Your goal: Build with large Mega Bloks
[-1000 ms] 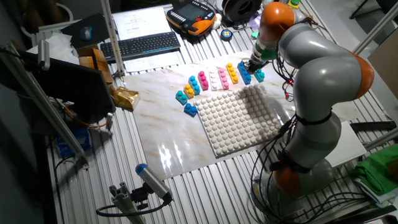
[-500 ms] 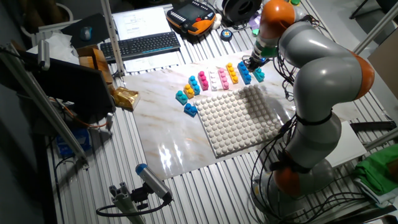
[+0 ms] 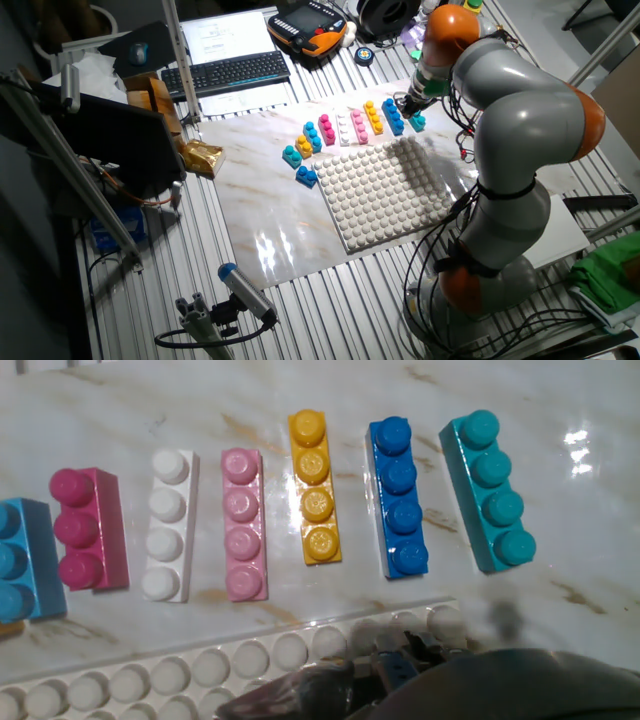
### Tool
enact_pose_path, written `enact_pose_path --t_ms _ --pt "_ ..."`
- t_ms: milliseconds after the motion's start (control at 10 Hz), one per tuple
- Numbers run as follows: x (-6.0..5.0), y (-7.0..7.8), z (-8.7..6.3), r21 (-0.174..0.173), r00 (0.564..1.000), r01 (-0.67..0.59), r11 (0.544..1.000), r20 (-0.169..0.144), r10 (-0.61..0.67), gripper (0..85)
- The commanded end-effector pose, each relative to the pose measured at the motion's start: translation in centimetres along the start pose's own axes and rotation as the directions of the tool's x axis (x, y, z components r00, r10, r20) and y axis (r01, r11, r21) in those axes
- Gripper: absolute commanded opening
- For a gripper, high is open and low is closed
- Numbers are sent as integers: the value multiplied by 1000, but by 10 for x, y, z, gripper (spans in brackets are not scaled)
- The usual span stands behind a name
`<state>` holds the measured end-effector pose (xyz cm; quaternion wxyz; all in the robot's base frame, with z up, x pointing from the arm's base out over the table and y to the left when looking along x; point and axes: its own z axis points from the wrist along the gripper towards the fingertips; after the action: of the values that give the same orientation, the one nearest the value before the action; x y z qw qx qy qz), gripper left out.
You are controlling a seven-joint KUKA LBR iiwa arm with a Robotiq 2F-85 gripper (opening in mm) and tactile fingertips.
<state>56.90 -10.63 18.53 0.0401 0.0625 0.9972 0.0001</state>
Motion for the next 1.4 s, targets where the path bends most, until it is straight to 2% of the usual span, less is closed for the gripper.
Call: enact_pose_path --t_ms 0,100,400,800,1200,1300 --pt "-2 1 2 5 1000 5 1000 2 -5 7" --pt "-4 2 5 -13 1000 4 1000 -9 -4 7" --pt "-4 1 5 0 1000 2 1000 -12 -2 7" --pt "-4 0 6 -18 1000 -6 1000 -22 6 7" --pt "-4 0 6 50 995 -97 994 -7 98 7" --pt "-4 0 6 77 996 -89 993 -16 91 7"
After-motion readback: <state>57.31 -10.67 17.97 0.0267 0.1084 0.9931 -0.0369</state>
